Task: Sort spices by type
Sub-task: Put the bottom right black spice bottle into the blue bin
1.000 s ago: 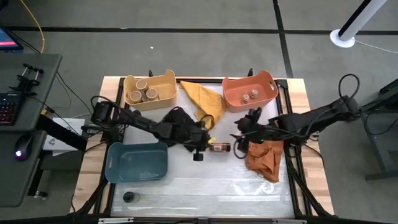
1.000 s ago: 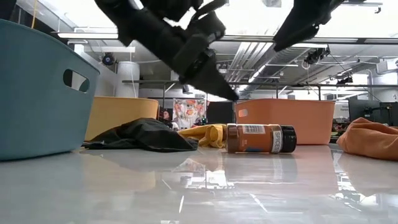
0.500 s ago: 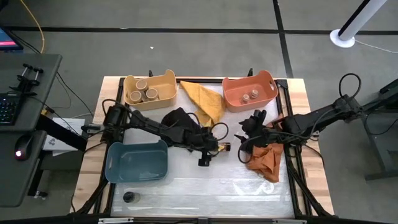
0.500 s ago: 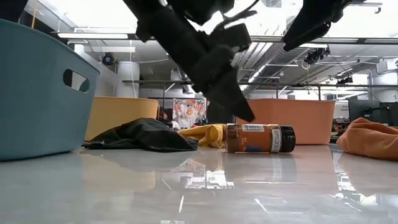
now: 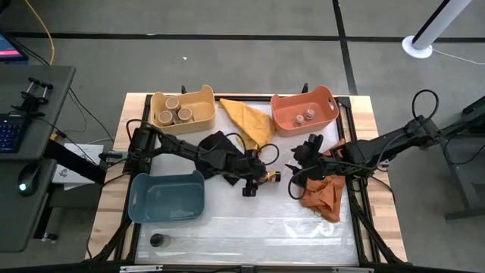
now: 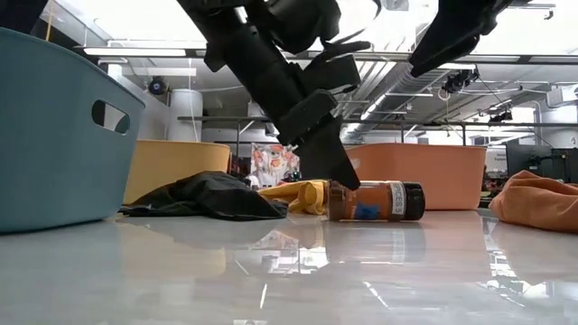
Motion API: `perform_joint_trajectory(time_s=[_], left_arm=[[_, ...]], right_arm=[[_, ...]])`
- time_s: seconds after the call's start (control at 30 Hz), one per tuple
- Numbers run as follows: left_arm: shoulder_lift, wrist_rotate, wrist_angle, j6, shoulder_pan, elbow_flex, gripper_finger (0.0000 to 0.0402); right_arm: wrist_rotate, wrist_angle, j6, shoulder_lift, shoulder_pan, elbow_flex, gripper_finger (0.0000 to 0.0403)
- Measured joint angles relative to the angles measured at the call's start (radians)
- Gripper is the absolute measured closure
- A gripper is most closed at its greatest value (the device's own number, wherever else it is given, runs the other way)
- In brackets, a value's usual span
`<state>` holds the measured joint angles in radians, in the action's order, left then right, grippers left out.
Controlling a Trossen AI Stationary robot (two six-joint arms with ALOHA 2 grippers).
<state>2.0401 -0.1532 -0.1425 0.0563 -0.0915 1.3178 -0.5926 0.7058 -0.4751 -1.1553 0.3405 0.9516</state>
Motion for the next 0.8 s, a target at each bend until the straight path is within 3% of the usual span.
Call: perform_joint_trajectory(time_s=[0.37, 0.47, 0.6, 0.8], left_arm=[[0.075, -0.040, 0.045, 0.001, 0.002, -0.002, 0.0123], [0.075, -0.051, 0.048, 0.000, 0.002, -0.002, 0.0158], [0.072, -0.060, 0.036, 0.002, 0.003, 0.000, 0.0250], [-0.044, -0.243, -0.176, 0.046, 0.028, -0.003, 0.0254]], right_arm=[[0.001, -0.009, -0.023, 0.000, 0.000, 0.000, 0.0132], [-0.001, -0.011, -0.023, -0.001, 0.000, 0.000, 0.0132], [-0.001, -0.014, -0.023, -0.003, 0.000, 0.000, 0.0132], [-0.002, -0.073, 0.003, -0.003, 0.000, 0.000, 0.0132]])
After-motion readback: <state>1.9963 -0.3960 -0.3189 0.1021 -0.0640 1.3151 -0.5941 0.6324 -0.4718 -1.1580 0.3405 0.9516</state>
